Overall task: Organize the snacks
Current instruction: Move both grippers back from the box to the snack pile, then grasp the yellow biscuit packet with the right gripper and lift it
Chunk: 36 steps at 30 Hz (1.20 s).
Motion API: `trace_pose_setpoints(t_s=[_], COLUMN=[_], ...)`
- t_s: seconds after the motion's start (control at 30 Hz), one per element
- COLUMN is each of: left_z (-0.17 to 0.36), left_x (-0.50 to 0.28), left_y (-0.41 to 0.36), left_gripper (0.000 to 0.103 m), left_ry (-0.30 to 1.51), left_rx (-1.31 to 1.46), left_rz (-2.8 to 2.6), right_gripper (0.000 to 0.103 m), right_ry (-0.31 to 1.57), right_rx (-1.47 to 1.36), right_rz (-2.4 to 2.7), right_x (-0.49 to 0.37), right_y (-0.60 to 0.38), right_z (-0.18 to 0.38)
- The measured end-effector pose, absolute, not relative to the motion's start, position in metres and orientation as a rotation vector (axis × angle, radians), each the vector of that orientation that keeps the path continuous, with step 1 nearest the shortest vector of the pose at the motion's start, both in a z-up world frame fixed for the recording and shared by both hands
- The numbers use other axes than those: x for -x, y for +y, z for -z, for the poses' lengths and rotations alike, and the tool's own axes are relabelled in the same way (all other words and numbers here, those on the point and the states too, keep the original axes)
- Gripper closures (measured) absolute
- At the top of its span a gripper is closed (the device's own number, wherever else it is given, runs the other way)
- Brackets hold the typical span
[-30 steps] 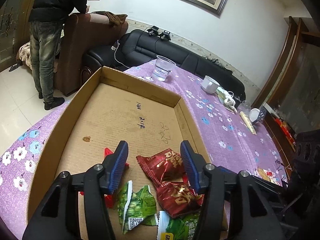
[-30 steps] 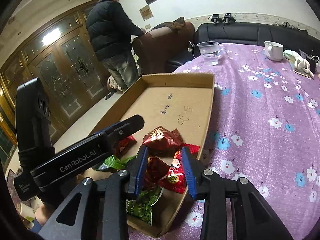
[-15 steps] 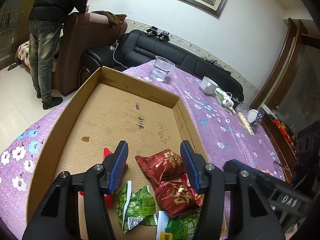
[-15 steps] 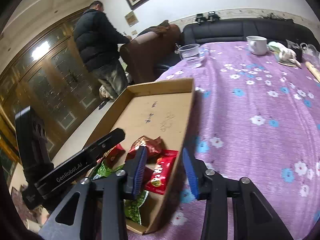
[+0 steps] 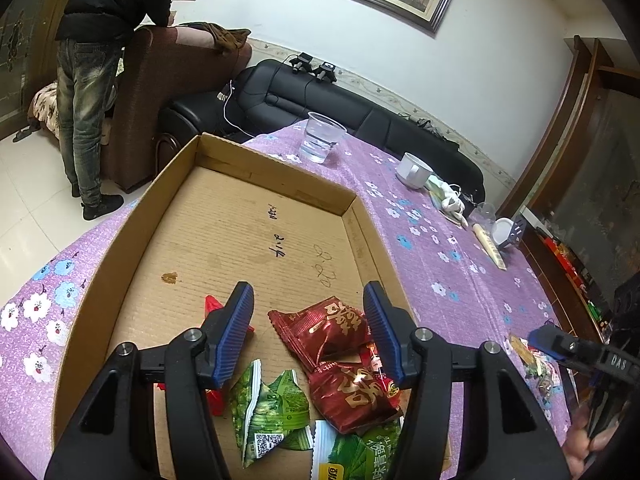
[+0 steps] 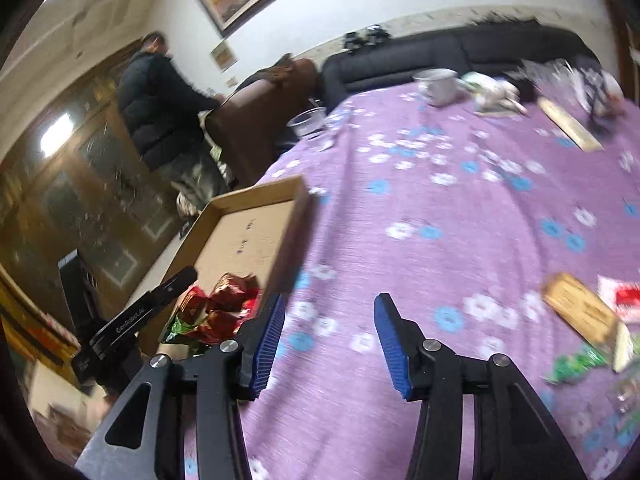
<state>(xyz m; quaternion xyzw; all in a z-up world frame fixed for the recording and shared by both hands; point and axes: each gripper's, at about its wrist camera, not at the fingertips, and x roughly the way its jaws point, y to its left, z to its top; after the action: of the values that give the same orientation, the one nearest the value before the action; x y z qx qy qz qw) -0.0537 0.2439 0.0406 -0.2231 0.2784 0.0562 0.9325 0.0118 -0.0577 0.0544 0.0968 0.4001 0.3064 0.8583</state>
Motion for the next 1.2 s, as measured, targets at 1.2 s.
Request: trace_pose_setpoints(t_s=[1.2], left_z=[-0.073], left_x=[0.045], left_y=[-0.009], left_gripper=[0.047], left_ry=[0.792], left_rx=[-0.077], left_rz=[0.534], right_gripper=[0.069], right_ry=[0.98], right_rx=[0.098], right_rz=[-0.717], right_x=[-0.052], right_y=[-0.135], right_z=[-0.012])
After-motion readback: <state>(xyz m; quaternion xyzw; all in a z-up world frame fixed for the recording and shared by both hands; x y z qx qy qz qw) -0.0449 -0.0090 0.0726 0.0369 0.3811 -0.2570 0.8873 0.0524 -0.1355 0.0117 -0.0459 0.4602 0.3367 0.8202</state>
